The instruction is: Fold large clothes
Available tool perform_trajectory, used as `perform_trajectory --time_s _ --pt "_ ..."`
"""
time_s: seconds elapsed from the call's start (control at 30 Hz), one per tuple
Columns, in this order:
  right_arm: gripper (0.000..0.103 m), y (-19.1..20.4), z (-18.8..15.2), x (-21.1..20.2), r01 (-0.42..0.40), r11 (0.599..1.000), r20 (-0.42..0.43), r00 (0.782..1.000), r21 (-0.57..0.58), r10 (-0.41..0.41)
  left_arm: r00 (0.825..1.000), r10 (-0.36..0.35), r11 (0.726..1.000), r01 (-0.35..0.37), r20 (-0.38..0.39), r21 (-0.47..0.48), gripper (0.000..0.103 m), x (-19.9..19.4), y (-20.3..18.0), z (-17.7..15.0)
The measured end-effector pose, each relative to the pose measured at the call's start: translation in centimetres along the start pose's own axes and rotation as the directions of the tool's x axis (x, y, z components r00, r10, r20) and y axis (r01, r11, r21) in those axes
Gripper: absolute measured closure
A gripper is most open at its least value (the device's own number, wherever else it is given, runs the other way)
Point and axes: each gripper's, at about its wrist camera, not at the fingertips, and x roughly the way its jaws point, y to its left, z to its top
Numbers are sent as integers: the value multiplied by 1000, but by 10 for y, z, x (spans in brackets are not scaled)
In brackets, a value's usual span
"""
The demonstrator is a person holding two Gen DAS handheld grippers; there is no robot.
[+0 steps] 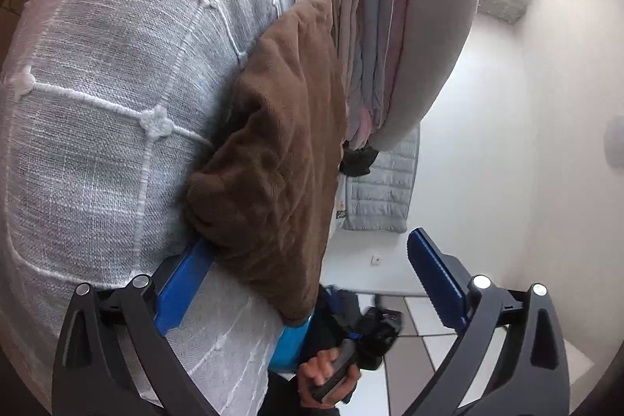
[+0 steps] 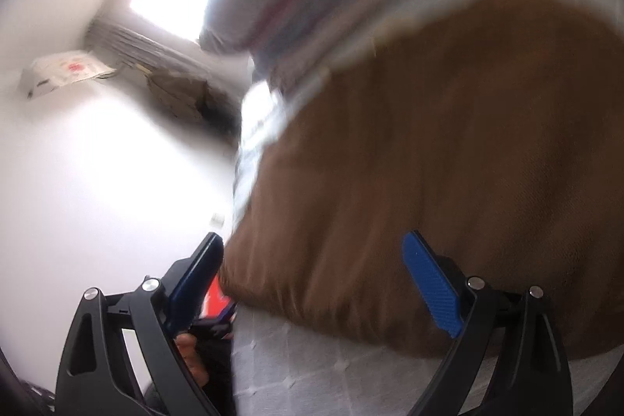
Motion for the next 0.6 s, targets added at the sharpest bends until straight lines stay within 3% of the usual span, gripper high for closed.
perform_trajectory --time_s 0.03,0.07,0.1,0.13,0.27,0.4,0.5,0.53,0.6 --pt "13 -6 2 -26 40 999 86 996 9 -40 1000 5 1000 -5 -12 -5 8 0 1 0" --pt "13 -13 2 -39 73 997 112 991 39 -77 1000 15 1000 -16 -24 -9 8 0 2 0" --pt "13 -33 3 -54 141 984 78 986 112 -150 998 45 999 -46 -31 -7 8 -1 4 1" --pt "13 -52 0 -66 153 973 41 986 175 -163 998 49 999 -49 -33 -9 8 -3 7 2" --pt "13 -114 -29 -123 226 891 41 964 392 -263 997 64 998 -65 -40 -14 8 2 8 5" --pt "13 -166 -58 -152 145 809 84 969 570 -232 994 98 995 -98 -45 2 8 18 -3 3" --pt "13 -181 -63 -140 45 808 107 985 588 -132 993 109 994 -109 -34 -3 8 29 -11 4" --pt "13 -186 -64 -128 -23 795 114 992 607 -58 995 92 996 -92 -27 -7 8 30 -14 4" --pt "11 -190 -66 -120 -84 774 143 990 627 -9 1000 28 999 -28 -5 -14 8 26 -17 2"
